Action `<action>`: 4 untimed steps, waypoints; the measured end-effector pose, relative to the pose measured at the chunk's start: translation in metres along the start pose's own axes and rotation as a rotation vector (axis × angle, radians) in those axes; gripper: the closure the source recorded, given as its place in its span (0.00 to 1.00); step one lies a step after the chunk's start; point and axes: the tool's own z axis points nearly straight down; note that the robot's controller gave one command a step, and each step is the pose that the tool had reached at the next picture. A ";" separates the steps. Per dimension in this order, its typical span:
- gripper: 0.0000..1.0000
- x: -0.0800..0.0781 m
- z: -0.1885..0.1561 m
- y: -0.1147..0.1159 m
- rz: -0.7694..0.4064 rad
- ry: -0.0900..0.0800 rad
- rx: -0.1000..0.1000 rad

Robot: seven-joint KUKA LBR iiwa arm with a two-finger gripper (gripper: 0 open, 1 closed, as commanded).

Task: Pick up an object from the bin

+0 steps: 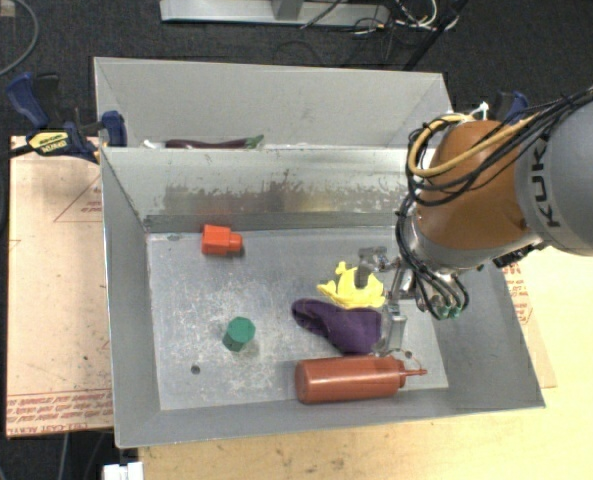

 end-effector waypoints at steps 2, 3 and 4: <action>0.00 -0.010 0.011 0.006 -0.073 -0.012 0.002; 0.00 -0.018 0.041 0.018 -0.203 -0.006 0.000; 1.00 -0.018 0.082 0.036 -0.022 -0.015 0.000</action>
Offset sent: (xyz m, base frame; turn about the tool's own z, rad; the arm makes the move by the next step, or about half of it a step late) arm 0.0313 0.0351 -0.0822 -0.3415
